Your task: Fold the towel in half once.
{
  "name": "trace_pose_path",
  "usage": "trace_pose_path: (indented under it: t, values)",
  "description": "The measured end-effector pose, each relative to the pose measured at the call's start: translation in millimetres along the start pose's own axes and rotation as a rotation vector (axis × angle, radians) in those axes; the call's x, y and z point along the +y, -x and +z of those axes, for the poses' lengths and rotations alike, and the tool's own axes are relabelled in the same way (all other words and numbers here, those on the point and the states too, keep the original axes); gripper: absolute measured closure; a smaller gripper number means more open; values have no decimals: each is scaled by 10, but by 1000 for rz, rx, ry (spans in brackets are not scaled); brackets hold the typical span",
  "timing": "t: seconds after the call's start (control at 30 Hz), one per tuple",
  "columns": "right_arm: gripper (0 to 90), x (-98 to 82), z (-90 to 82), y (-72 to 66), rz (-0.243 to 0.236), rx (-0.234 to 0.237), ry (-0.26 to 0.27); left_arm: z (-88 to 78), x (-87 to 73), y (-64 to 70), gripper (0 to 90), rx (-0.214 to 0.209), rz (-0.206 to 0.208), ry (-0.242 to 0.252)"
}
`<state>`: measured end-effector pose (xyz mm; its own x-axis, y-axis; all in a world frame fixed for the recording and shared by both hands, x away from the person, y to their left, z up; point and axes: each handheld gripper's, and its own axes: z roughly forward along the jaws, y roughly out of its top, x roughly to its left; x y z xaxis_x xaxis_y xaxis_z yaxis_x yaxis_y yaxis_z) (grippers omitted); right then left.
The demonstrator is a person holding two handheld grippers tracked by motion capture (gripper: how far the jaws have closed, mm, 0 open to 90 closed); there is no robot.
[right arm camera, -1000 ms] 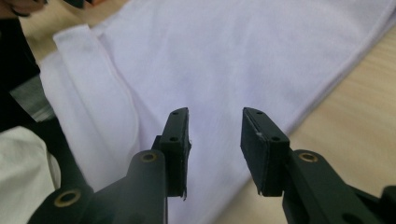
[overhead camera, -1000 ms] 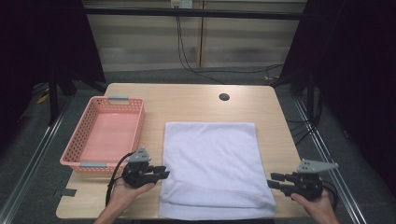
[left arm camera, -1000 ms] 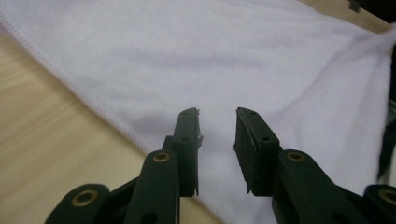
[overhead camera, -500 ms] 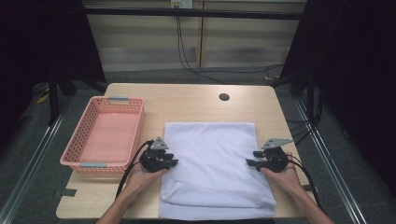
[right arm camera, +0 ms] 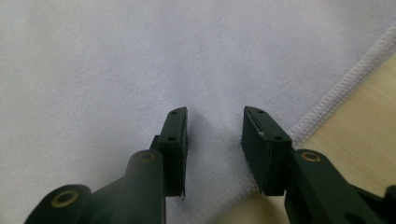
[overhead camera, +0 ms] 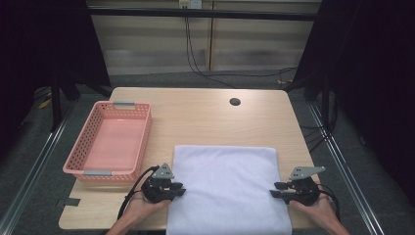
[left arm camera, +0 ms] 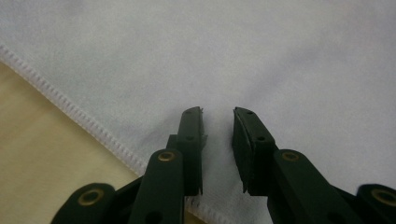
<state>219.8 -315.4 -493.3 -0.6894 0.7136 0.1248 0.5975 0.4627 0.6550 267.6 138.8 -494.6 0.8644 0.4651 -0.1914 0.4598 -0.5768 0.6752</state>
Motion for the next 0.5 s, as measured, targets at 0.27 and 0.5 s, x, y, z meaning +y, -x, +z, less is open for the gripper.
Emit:
trace_pose_path:
  t: [0.27,0.5]
  values:
    - [618,-76,-105,-201,-23,10,-48,-92,-102,166,715,-25,13,-22]
    - [593,109,-105,15,36,-72,79,-20,116,-91,652,61,-13,49]
